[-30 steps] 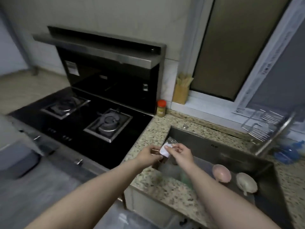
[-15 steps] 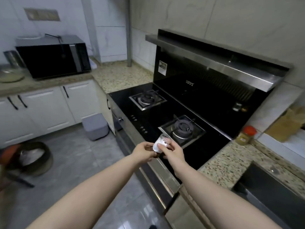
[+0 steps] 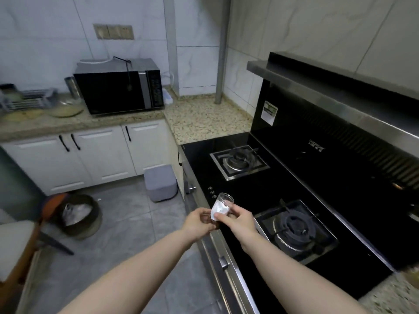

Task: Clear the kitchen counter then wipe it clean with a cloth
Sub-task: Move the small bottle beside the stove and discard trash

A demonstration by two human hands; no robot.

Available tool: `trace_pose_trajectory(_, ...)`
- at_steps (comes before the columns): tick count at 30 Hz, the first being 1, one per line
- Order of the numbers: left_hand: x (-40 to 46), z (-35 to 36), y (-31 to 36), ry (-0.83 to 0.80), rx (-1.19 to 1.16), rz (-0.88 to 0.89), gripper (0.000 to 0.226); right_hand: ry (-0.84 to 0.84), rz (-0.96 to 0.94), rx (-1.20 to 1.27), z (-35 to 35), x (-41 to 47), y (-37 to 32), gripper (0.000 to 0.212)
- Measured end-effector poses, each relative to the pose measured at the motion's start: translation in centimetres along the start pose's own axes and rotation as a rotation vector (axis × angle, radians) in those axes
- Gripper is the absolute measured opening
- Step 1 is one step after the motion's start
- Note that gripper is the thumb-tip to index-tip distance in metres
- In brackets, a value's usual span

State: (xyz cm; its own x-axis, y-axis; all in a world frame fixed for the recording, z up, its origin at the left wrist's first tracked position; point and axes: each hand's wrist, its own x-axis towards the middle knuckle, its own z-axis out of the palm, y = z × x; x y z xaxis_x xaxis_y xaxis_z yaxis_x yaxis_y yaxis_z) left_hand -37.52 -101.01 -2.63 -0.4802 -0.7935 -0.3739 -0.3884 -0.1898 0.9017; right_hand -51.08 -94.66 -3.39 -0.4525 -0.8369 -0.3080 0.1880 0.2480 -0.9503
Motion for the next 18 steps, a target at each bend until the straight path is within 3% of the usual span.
trace_pose_trajectory(11,10.6,-8.6,0.7,0.078,0.032,-0.05,0.036,-0.045,-0.021,-0.117,7.7,12.6,-1.6,0.044)
trace_pose_trajectory(15,16.7,-13.1,2.3,0.055,0.107,0.019,0.038,0.02,-0.056,-0.114,11.9,17.9,-4.1,0.032)
trace_pose_trajectory(18,20.3,-16.5,3.4,0.029,0.179,0.066,0.037,0.044,-0.072,-0.155,15.0,21.3,-6.0,0.036)
